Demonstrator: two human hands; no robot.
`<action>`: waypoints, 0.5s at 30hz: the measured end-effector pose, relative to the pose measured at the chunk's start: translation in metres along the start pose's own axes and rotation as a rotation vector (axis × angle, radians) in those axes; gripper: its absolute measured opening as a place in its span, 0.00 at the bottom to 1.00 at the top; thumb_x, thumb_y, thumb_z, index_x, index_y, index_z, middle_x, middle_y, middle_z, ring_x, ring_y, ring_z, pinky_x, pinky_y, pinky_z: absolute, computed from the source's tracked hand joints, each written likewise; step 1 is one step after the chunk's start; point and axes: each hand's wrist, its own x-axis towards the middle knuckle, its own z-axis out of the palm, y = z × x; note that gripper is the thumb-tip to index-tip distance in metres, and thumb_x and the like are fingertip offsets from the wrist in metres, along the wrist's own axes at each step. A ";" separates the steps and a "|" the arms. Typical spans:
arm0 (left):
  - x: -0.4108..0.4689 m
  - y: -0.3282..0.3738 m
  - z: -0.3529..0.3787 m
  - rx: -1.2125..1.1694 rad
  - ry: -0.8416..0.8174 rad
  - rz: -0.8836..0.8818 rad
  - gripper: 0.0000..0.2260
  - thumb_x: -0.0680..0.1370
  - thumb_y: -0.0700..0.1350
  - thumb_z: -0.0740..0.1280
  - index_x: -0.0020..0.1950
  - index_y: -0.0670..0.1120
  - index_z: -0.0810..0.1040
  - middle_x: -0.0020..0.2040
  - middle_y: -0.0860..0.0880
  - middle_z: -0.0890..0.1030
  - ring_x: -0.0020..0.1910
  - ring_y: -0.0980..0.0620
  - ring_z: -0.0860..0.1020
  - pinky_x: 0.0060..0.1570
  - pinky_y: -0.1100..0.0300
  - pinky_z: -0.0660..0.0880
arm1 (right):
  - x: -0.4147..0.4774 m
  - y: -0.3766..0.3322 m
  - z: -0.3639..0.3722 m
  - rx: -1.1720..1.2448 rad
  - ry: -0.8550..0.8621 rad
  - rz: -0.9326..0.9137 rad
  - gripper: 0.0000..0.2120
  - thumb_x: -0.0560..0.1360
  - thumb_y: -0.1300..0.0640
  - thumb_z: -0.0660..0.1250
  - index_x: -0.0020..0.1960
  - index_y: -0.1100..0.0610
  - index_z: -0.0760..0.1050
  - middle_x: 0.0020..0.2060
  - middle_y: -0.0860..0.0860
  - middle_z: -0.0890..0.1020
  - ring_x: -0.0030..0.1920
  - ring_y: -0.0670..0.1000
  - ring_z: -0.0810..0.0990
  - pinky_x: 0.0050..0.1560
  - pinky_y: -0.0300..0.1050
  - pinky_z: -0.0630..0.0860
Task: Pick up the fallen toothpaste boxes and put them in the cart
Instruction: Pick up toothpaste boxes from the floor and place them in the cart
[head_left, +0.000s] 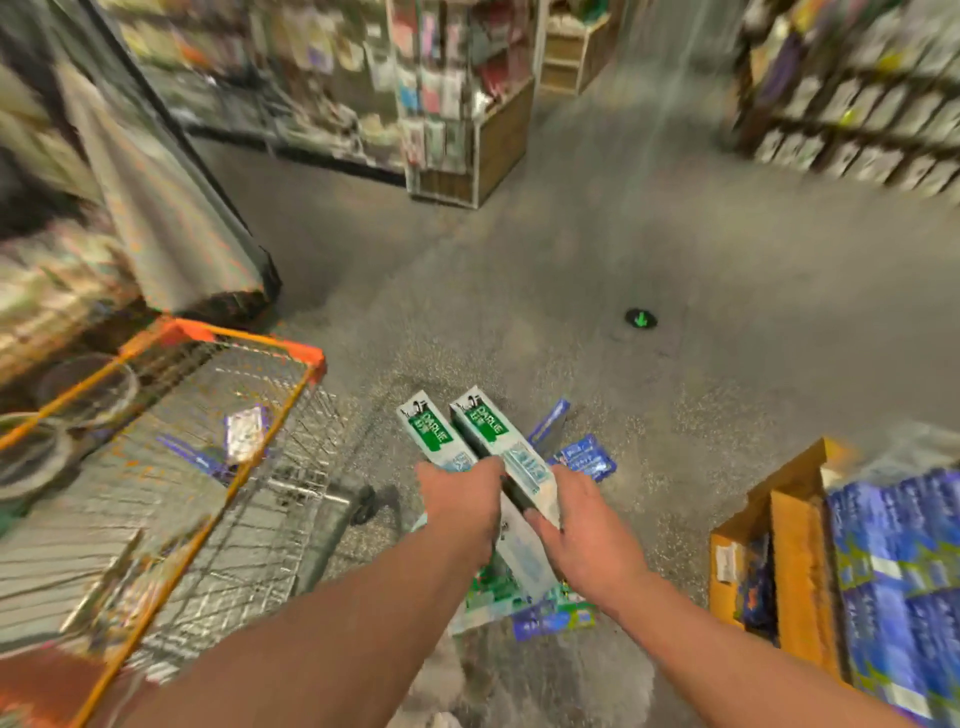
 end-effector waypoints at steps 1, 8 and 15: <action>-0.009 0.017 -0.001 -0.052 -0.006 -0.003 0.22 0.68 0.42 0.73 0.54 0.52 0.64 0.50 0.39 0.80 0.44 0.40 0.83 0.44 0.39 0.83 | 0.002 -0.012 -0.014 -0.008 0.007 -0.019 0.27 0.80 0.41 0.62 0.75 0.48 0.60 0.66 0.50 0.70 0.63 0.57 0.76 0.57 0.56 0.75; -0.067 0.090 -0.006 -0.137 0.161 0.078 0.43 0.55 0.55 0.86 0.57 0.48 0.61 0.45 0.43 0.80 0.37 0.48 0.80 0.43 0.51 0.78 | 0.009 -0.078 -0.081 -0.085 0.020 -0.264 0.27 0.82 0.42 0.59 0.76 0.47 0.55 0.68 0.49 0.68 0.61 0.57 0.77 0.51 0.55 0.76; -0.112 0.117 -0.025 -0.175 0.341 0.175 0.44 0.52 0.59 0.83 0.56 0.49 0.60 0.47 0.44 0.79 0.44 0.42 0.81 0.52 0.46 0.81 | 0.006 -0.115 -0.122 -0.093 -0.056 -0.491 0.31 0.83 0.46 0.58 0.81 0.51 0.48 0.76 0.52 0.61 0.67 0.58 0.73 0.60 0.56 0.74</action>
